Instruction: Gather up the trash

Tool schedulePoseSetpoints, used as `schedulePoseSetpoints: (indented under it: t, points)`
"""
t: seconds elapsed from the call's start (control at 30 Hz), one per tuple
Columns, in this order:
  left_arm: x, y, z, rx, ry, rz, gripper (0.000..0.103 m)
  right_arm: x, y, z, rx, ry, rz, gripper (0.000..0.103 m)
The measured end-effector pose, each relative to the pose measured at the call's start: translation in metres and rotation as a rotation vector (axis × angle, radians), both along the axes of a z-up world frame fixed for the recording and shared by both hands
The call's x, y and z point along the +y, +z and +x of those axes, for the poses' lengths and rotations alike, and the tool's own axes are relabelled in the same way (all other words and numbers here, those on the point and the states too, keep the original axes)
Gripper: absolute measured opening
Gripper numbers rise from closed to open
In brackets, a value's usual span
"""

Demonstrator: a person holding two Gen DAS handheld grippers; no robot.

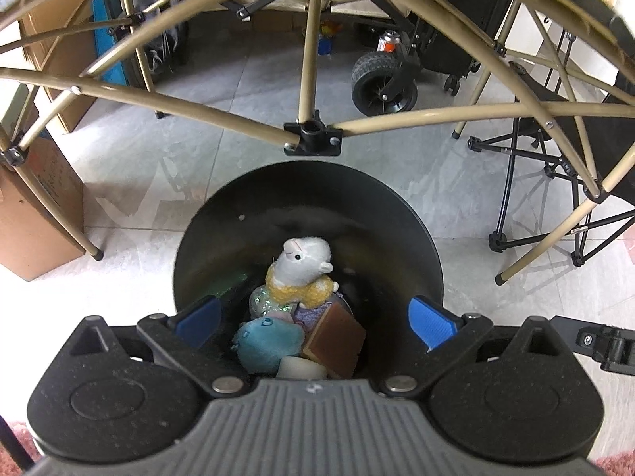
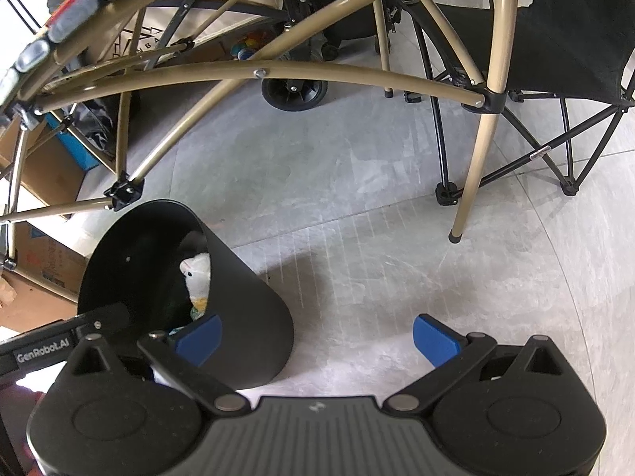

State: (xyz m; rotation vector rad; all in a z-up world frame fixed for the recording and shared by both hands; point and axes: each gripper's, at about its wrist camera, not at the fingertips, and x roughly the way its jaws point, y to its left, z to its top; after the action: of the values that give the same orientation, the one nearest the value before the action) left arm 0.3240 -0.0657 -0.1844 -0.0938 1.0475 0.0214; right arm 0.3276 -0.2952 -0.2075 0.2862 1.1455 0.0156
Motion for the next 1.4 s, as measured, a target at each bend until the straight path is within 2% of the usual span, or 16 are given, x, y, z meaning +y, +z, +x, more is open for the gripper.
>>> schedulePoseSetpoints:
  t: [0.2, 0.4, 0.67, 0.8, 1.1, 1.4]
  points:
    - [0.008, 0.025, -0.021, -0.06, 0.006, 0.017, 0.103, 0.005, 0.017, -0.014, -0.042, 0.008, 0.005, 0.103]
    - [0.018, 0.064, -0.056, -0.161, 0.013, 0.033, 0.103, 0.016, 0.051, -0.037, -0.119, 0.033, 0.016, 0.103]
    - [0.033, 0.113, -0.124, -0.294, -0.001, 0.052, 0.103, 0.035, 0.108, -0.091, -0.262, 0.104, 0.028, 0.103]
    - [0.039, 0.129, -0.159, -0.344, -0.013, 0.058, 0.103, 0.047, 0.126, -0.125, -0.311, 0.152, 0.035, 0.103]
    - [0.049, 0.148, -0.226, -0.419, -0.015, 0.061, 0.103, 0.068, 0.148, -0.186, -0.366, 0.233, 0.018, 0.103]
    - [0.05, 0.154, -0.252, -0.44, -0.036, 0.04, 0.103, 0.076, 0.156, -0.217, -0.379, 0.266, 0.006, 0.103]
